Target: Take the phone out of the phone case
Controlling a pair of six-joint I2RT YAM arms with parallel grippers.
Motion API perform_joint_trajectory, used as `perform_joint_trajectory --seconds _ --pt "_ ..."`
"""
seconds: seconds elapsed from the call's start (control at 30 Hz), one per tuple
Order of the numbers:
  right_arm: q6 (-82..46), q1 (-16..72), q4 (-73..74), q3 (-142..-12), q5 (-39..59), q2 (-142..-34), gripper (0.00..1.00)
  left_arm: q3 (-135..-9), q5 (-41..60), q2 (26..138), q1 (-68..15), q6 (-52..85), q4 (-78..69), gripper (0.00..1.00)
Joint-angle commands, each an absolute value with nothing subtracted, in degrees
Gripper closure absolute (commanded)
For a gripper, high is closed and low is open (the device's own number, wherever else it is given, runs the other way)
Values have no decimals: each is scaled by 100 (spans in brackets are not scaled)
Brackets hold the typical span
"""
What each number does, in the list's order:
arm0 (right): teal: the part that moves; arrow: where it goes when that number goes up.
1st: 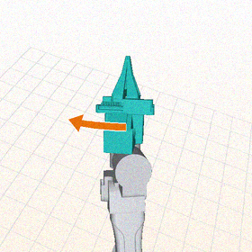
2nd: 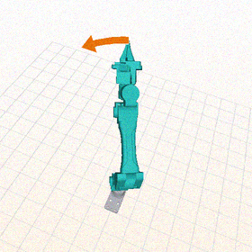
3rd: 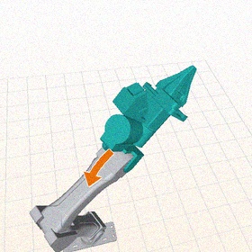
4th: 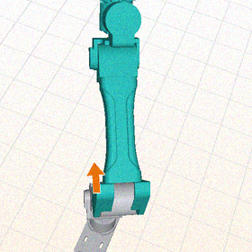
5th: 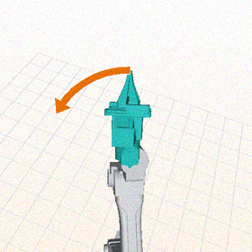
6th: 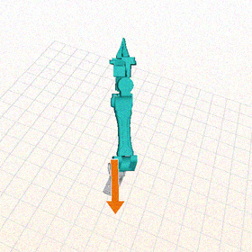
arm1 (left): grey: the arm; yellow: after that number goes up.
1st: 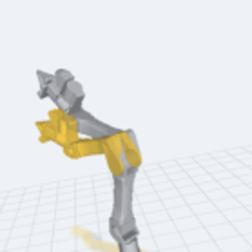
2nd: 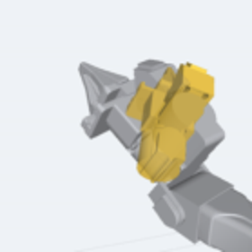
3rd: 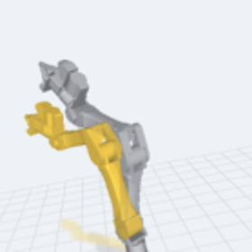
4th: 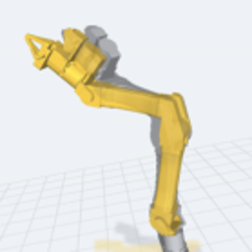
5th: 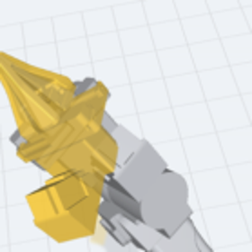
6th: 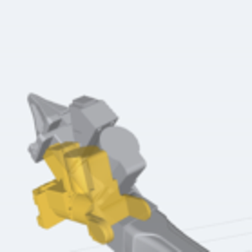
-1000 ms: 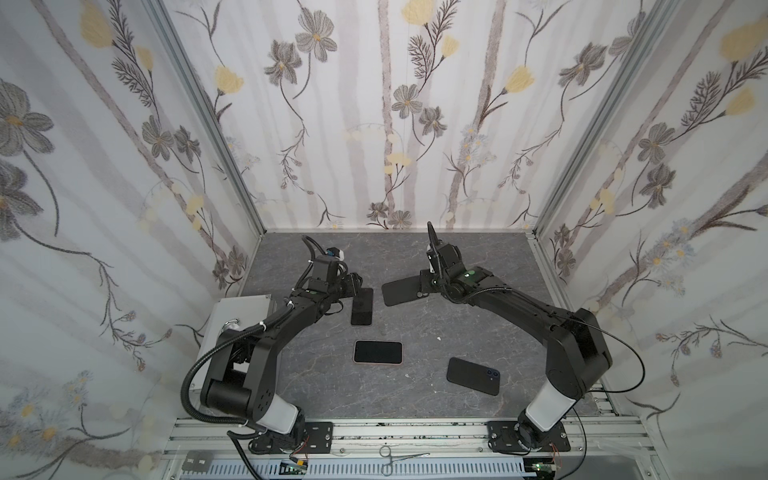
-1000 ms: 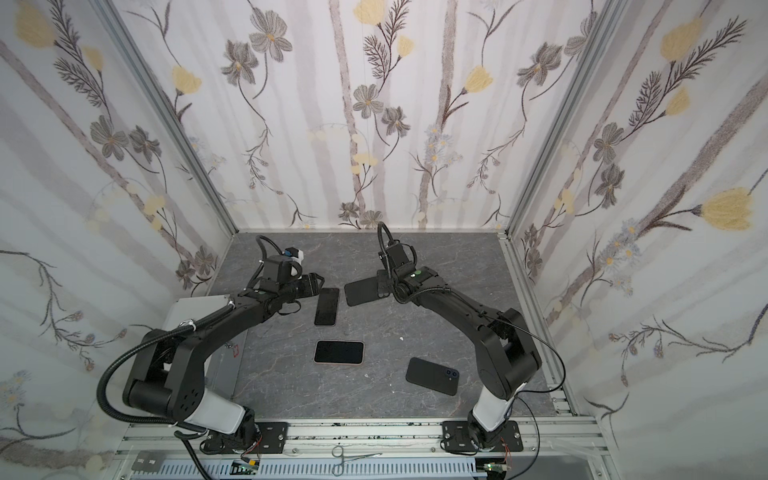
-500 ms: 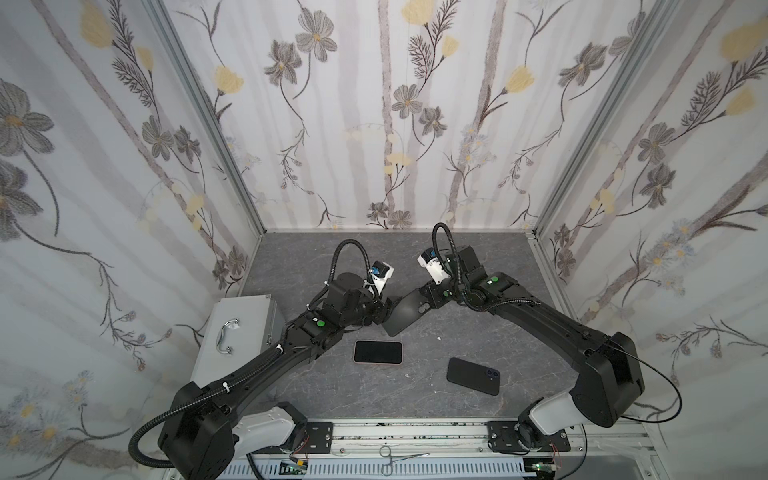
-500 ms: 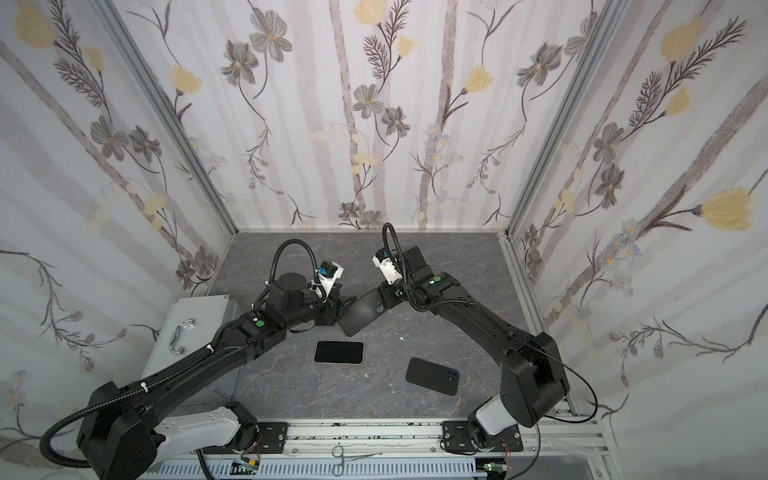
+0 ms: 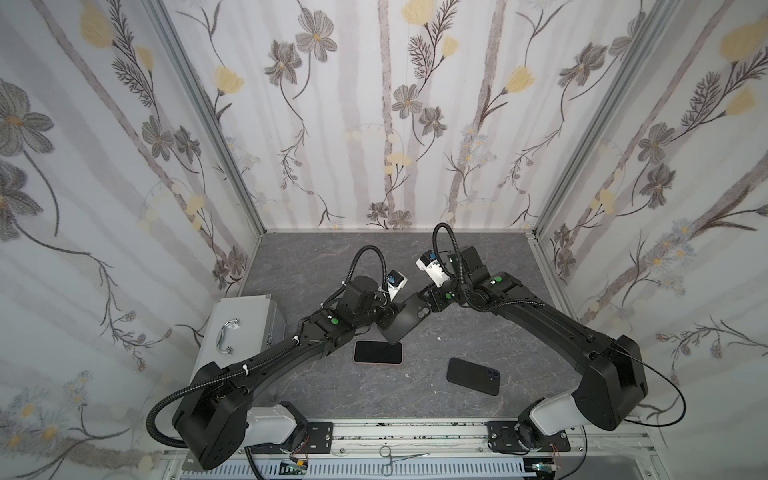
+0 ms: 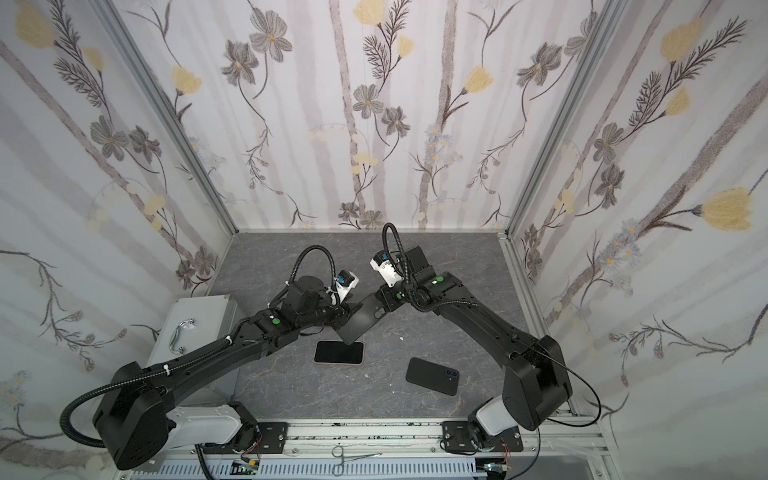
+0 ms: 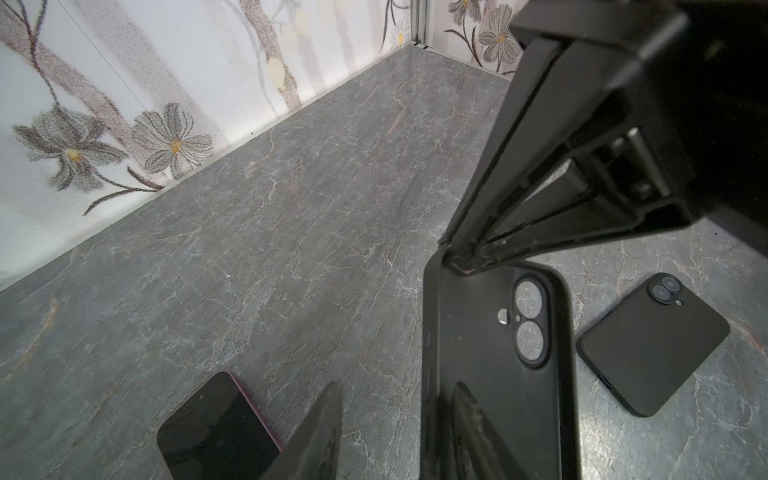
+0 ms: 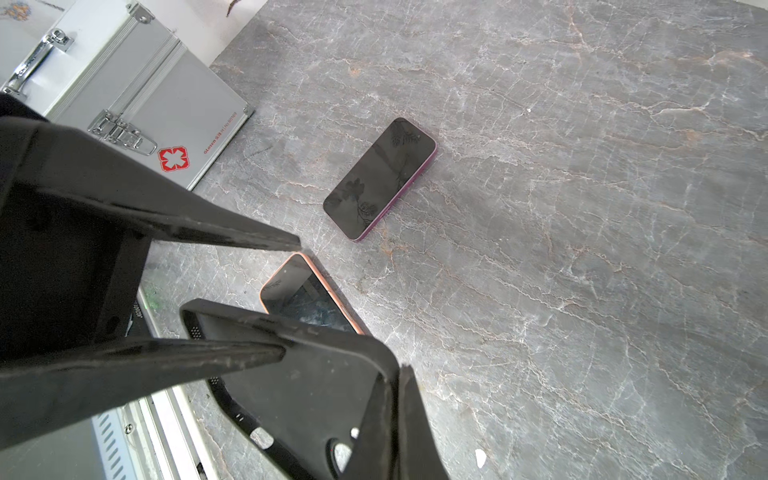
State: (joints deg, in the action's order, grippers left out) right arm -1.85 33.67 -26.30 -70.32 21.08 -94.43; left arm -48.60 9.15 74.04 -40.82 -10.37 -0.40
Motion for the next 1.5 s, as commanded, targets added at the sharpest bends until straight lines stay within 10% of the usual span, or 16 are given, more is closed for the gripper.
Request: perform_joint_trajectory --seconds 0.0,0.4,0.77,1.07,1.23,1.3,1.47 --pt "-72 3349 -2646 -7076 2214 -9396 100 -4868 892 7409 -4074 -1174 17 65" --pt "-155 3343 -2548 -7091 2338 -9441 100 -4847 1183 7471 -4088 -1151 53 99" --pt "-570 3340 -2148 -7086 2212 -9212 100 -4904 526 7398 -4094 -848 27 100" --pt "-1296 3339 -1091 -6506 1344 -8257 39 -4952 -255 7429 -3751 -191 -139 100" --pt "-1623 3312 -437 -5980 643 -7783 25 -5094 -300 7769 -3379 326 -219 100" --pt "-1726 3312 -165 -5772 509 -7664 1 -5213 -366 7954 -3210 638 -224 100" --pt "-2030 3378 320 -5416 295 -7519 0 -5476 -370 8426 -2847 1171 -237 100"
